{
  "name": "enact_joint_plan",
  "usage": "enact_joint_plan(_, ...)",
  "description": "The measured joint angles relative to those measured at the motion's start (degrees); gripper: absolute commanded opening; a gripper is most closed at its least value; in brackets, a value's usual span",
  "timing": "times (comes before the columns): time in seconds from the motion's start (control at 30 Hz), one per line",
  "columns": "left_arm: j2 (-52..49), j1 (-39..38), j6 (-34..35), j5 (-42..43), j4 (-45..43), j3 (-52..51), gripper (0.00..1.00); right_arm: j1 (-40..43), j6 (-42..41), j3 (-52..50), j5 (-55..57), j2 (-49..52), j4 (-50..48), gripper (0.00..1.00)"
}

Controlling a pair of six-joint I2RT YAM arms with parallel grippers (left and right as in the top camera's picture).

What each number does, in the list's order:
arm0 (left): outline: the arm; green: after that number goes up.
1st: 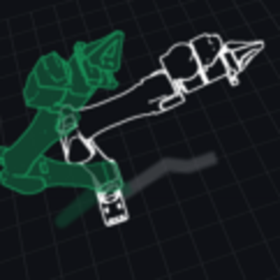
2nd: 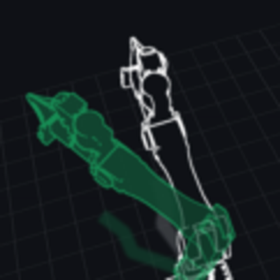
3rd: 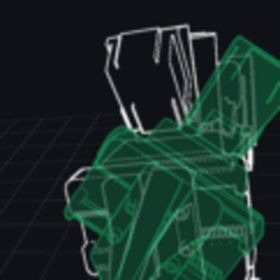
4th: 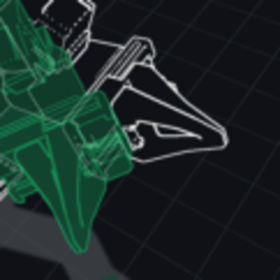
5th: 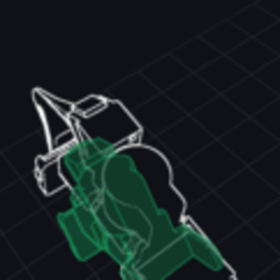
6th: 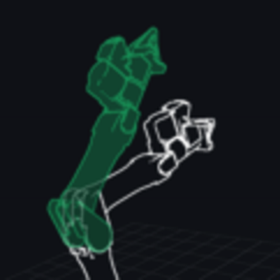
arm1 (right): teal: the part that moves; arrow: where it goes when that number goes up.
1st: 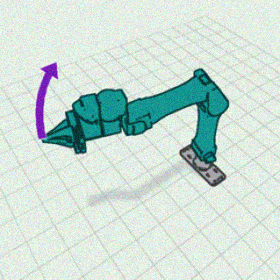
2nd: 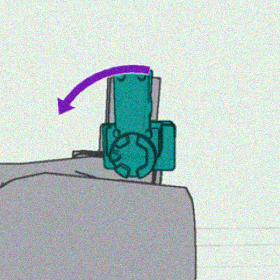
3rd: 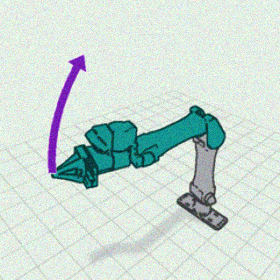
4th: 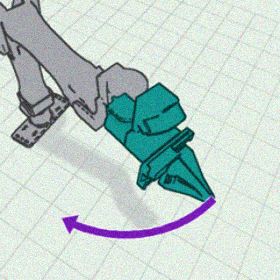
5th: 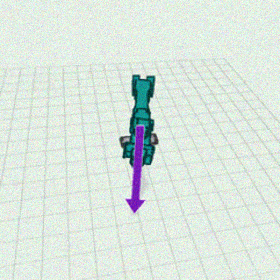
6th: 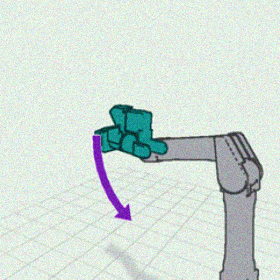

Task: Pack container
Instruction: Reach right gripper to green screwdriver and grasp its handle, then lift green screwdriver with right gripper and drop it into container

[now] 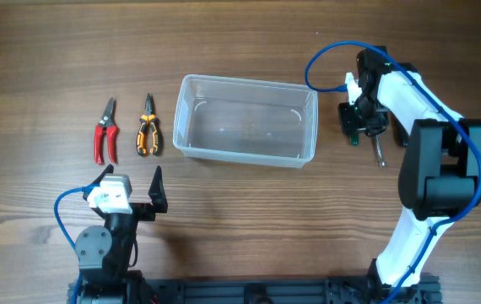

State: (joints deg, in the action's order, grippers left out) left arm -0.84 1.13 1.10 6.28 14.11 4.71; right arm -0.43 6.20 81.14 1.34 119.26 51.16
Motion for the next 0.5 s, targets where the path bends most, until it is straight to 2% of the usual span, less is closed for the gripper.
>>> enact_joint_plan(0.27, 0.00, 0.00, 0.00, 0.00, -0.02, 0.00, 1.00, 0.11, -0.11, 0.00, 0.20, -0.22, 0.00, 0.04)
enact_joint_plan(0.37, 0.00, 0.00, 0.00, 0.00, -0.02, 0.00, 1.00, 0.11, -0.11, 1.51, 0.20, -0.22, 3.34, 0.04)
enact_joint_plan(0.43, 0.00, 0.00, 0.00, 0.00, 0.00, 0.00, 1.00, 0.11, -0.11, 5.27, 0.20, -0.22, 6.40, 0.04)
enact_joint_plan(0.5, 0.00, 0.00, 0.00, 0.00, 0.00, 0.00, 1.00, 0.11, -0.11, 13.46, 0.20, -0.24, 8.39, 0.04)
